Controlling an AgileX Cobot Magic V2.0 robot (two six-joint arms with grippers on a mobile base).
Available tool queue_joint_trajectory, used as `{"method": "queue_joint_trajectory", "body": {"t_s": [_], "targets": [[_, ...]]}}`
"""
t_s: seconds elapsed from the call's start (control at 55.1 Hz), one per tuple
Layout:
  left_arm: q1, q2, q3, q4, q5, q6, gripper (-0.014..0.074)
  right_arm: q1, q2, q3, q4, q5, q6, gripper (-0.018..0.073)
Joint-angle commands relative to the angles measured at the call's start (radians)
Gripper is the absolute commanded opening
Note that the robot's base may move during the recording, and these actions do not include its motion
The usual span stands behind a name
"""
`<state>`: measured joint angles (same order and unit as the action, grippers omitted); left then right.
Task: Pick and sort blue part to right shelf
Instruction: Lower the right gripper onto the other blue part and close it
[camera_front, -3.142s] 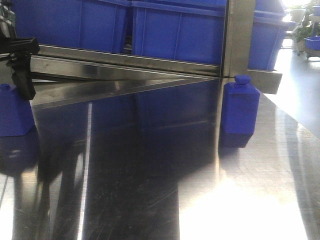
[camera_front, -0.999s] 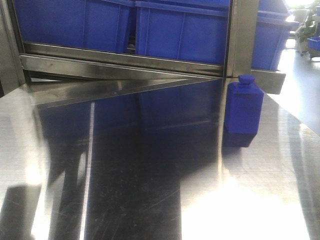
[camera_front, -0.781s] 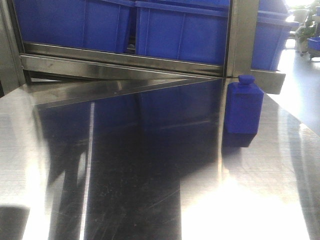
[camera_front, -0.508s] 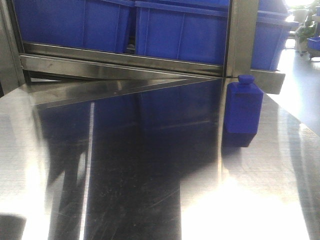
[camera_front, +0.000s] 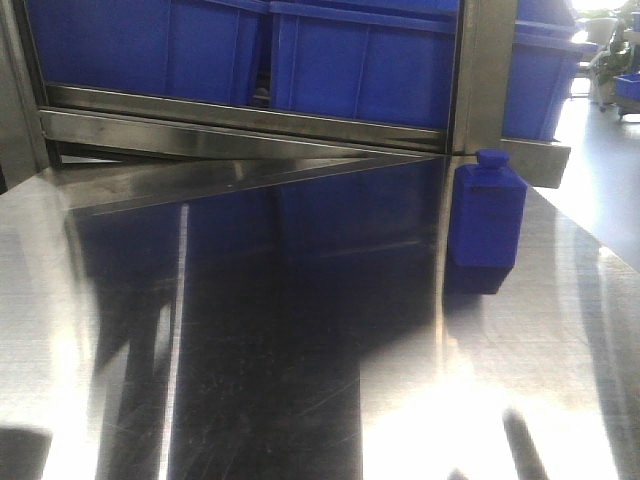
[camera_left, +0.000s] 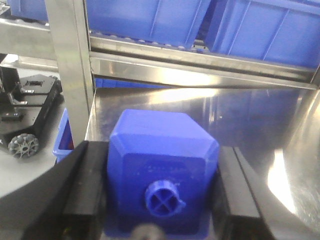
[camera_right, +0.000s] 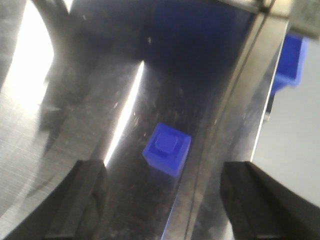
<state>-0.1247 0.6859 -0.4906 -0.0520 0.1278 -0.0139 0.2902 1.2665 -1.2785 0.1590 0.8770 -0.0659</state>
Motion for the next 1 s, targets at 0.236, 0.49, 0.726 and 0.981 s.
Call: {"method": "queue_joint_trajectory", "body": {"t_s": [0.236,0.49,0.726,0.981], "targets": [[-0.007,-0.006,-0.031,0.000,-0.082,0.002,0.0265,0.016,0.160,-0.173,0.005,0.117,0.146,0.0585],[-0.007,-0.006,-0.031,0.000,-0.082,0.002,0.0351,0.069,0.305,-0.235,-0.176,0.184,0.327,0.0585],[-0.007,-0.006,-0.031,0.000,-0.078,0.002,0.0351,0.072,0.415,-0.235,-0.191,0.156,0.341,0.0585],[-0.007,-0.002,-0.031,0.000,-0.072,0.002,0.0350,0.073,0.501,-0.235,-0.171,0.077,0.340,0.0585]]}}
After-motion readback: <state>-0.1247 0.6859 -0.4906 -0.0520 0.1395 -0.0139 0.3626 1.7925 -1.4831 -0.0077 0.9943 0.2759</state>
